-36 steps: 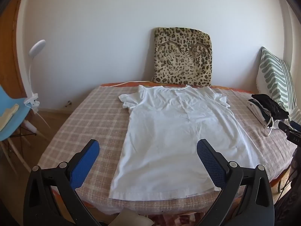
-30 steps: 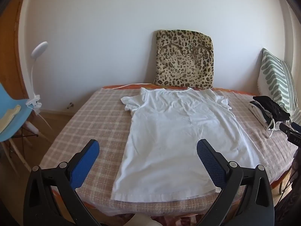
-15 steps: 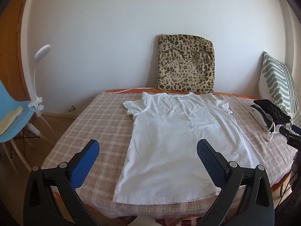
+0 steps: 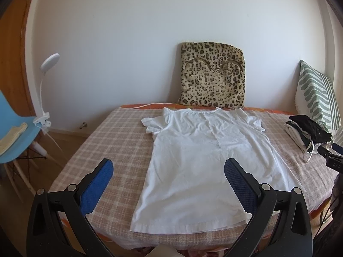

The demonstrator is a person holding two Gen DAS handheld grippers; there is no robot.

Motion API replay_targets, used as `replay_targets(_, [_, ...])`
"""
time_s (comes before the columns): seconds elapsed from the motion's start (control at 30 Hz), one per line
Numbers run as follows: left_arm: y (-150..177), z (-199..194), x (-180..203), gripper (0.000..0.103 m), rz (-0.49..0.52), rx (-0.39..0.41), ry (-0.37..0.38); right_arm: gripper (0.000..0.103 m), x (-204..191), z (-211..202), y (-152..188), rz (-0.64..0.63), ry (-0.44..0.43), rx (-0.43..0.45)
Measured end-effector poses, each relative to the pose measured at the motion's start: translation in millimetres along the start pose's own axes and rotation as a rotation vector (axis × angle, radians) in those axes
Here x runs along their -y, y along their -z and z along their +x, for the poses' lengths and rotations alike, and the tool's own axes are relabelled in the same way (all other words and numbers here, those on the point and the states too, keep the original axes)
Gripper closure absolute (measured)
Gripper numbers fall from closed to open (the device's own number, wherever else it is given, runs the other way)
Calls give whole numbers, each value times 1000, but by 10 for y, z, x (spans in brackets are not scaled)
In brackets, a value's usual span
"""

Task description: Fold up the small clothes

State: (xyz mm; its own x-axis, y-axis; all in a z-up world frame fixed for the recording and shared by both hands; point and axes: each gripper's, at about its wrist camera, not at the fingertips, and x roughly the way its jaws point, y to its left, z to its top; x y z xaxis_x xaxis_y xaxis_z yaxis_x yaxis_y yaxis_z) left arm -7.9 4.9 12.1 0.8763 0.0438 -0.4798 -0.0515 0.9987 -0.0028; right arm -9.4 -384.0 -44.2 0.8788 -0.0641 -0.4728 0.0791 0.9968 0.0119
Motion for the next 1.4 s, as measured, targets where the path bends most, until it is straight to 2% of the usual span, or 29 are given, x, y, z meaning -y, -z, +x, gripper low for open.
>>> replay_targets(1.4, [-19, -31, -16, 0, 2, 9, -4, 0, -5, 3, 4, -4, 5, 0])
